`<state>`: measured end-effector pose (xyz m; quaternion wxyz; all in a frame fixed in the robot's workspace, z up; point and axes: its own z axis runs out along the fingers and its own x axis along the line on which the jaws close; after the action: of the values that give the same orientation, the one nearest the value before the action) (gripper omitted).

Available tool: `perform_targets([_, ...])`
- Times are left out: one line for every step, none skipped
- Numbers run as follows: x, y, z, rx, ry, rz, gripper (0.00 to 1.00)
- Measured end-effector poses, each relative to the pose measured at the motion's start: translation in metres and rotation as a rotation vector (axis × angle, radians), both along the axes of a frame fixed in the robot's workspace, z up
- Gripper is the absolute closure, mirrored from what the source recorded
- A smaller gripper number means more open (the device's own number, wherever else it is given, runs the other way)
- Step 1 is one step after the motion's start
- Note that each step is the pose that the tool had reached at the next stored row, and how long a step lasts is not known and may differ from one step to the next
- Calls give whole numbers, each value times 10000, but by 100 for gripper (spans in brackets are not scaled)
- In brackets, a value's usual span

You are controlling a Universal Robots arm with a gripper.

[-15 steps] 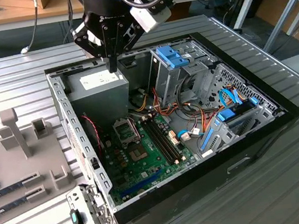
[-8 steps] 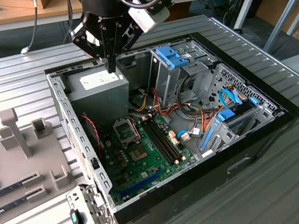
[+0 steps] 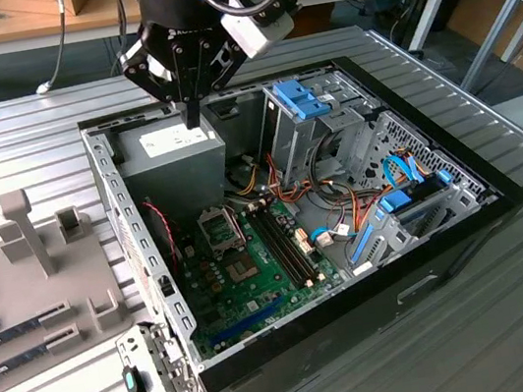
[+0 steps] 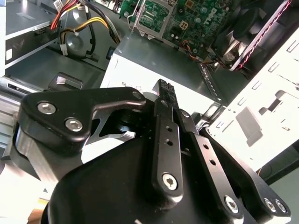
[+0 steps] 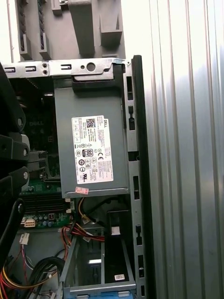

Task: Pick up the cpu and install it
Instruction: 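Reach for the cpu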

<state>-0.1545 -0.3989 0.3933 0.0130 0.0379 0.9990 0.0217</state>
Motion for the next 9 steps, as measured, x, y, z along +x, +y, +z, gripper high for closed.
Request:
perform_targets([-5,0,0,1,0,0,89])
perform_targets([-10,0,0,0,0,0,89])
perform_targets([-16,0,0,0,0,0,89])
perform_targets([-22,0,0,1,0,0,89])
perform_targets([-25,0,0,0,0,0,89])
perform_targets([-28,0,0,1,0,0,89])
perform_targets([-33,0,0,1,0,0,89])
perform_targets([-39,0,0,1,-1,0,89])
perform_targets([-41,0,0,1,0,0,89])
